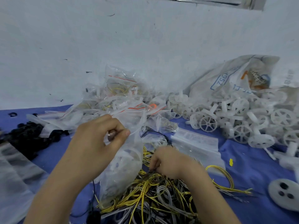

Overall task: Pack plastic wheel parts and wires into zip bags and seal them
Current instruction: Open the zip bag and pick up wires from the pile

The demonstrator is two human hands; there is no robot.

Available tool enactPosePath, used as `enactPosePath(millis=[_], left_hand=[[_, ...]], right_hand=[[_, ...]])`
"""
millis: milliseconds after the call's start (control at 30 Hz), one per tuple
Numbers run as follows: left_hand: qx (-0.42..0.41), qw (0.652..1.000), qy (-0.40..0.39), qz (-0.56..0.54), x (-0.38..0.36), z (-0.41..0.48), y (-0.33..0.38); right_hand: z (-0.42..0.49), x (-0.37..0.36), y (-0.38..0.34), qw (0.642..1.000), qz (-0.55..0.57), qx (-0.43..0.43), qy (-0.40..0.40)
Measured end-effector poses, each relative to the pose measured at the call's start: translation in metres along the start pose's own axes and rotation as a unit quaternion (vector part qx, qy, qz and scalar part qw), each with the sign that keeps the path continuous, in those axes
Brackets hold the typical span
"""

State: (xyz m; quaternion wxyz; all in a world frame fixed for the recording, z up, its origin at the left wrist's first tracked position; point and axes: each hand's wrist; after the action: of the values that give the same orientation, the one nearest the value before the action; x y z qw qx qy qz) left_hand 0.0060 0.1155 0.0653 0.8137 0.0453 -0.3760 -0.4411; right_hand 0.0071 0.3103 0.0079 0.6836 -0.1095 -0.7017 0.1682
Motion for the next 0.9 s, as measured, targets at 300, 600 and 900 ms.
enactPosePath(millis=[300,600,900], left_hand=[[0.001,1.0,0.003,0.004,0.002,0.001,-0.002],[0.006,1.0,0.011,-0.004,0.006,0.001,-0.002],[0.007,1.0,0.003,-0.011,0.005,0.0,-0.001]], right_hand=[[0.006,-0.016,0.001,0.997,-0.065,-0.023,-0.028],[-0.041,0.06,0.018,0.983,0.158,0.028,0.092],[-0.041,0.06,0.024,0.975,0.198,-0.002,0.099]])
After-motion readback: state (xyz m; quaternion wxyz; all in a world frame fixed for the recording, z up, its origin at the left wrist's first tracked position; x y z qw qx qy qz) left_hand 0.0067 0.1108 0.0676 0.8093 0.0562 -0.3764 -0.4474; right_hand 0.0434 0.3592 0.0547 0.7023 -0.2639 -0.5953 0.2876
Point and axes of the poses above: each hand's wrist, its own z-axis towards the middle knuckle, its own x-axis out of the back of the hand, y = z × x, and after that the axes turned 9 degrees about y, right-handed
